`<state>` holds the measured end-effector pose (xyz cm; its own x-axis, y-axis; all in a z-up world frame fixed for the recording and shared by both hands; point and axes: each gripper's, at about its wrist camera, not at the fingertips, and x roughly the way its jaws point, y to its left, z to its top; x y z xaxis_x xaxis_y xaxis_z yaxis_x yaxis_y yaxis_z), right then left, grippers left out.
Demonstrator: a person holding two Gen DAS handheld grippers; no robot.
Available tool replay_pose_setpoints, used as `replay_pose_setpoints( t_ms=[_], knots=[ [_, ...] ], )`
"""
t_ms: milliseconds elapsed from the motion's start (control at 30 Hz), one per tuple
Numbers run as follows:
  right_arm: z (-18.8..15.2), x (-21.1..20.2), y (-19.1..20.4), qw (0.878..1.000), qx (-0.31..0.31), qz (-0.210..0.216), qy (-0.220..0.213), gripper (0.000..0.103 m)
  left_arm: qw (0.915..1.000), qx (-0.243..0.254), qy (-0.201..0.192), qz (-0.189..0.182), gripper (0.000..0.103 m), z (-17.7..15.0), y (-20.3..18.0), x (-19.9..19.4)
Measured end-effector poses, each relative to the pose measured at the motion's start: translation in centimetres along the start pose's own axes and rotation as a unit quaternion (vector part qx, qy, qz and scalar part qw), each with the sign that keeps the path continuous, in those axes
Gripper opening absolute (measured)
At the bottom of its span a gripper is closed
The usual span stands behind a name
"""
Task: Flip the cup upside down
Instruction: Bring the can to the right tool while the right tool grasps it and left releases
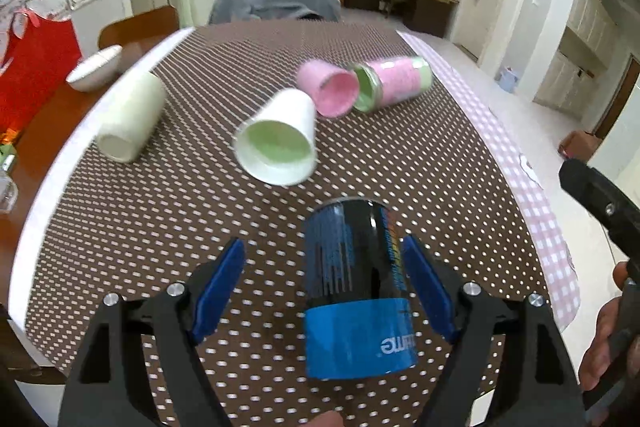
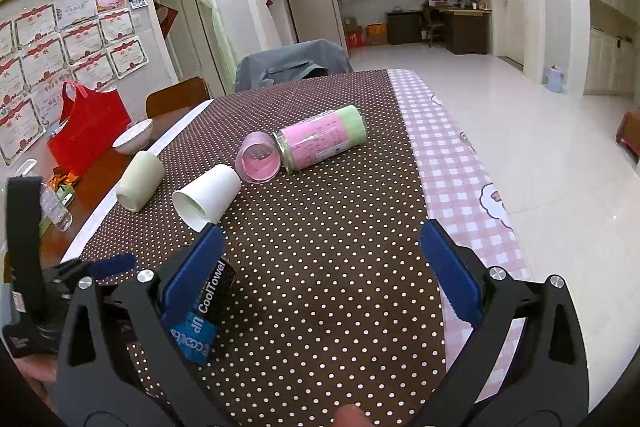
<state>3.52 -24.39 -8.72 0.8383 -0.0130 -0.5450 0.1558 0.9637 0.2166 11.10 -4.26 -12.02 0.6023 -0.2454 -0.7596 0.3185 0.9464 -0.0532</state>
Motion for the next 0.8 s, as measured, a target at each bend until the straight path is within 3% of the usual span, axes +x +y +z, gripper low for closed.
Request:
replay_pose_setpoints(
  t_ms=[333,400,433,800],
  knots=[
    [0.5,0.3,1.7,1.000,-0.013,0.014,0.012,0.097,0.9982,0.005,-0.042,0.043,0.079,0.4,2.0,-2.9],
    [0.6,0.3,2.1,1.000,-0.016,0.017,0.014,0.097,0.9976,0.003,-0.049,0.050,0.084,0.3,2.4,-3.4],
    [0.6,0.4,2.3,1.000,-0.017,0.019,0.015,0.097,0.9970,0.000,-0.055,0.054,0.091,0.3,2.7,-3.7],
    [0.8,0.9,4.7,0.998,-0.039,0.041,0.033,0.097,0.9923,-0.007,-0.081,0.094,0.091,-0.5,5.3,-4.9]
  ],
)
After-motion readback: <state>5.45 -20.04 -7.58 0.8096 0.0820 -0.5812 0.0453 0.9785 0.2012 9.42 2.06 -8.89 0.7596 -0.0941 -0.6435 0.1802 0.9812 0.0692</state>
